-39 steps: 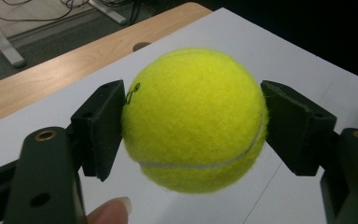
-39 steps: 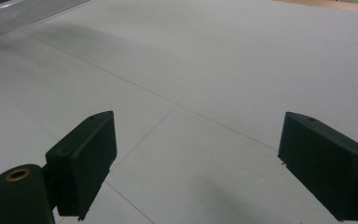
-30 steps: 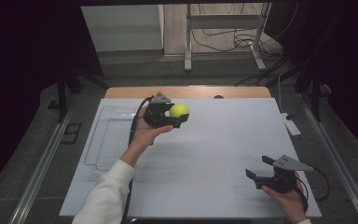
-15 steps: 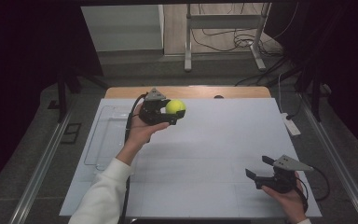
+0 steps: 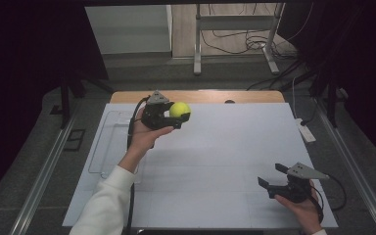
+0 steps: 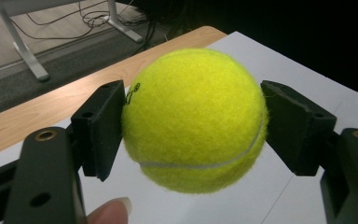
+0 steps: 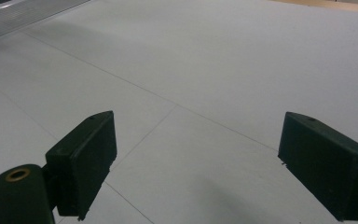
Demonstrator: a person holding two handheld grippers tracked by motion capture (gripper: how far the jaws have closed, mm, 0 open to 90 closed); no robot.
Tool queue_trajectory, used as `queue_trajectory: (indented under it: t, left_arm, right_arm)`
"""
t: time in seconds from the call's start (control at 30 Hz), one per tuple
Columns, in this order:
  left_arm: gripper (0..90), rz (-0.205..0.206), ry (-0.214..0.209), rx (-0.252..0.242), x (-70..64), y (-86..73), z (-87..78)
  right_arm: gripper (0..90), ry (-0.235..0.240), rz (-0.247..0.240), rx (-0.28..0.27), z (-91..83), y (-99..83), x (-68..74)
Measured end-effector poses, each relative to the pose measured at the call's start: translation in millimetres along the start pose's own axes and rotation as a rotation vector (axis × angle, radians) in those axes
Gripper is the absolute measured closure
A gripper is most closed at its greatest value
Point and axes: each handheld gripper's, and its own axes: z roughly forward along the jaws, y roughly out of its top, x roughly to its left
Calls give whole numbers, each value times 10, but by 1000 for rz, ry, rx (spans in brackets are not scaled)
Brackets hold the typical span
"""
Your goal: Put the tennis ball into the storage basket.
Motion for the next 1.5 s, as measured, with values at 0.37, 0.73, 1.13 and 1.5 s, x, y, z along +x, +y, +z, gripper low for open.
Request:
queue_trajectory:
  t: [0.37,0.73,1.13,1.5]
  left_arm:
    - [270,-19,37,-5,116,-37,-82]
    - [271,-40,65,-21,190,-68,-153]
    - [271,-54,106,-26,301,-120,-277]
    - [271,-77,146,-35,433,-171,-410]
  right_arm:
    - [119,1,1,0,-2,0,0]
    - [120,-1,0,0,-2,1,0]
    - [120,-1,3,-2,-4,3,1]
    - [120,-3,2,-1,-2,2,0]
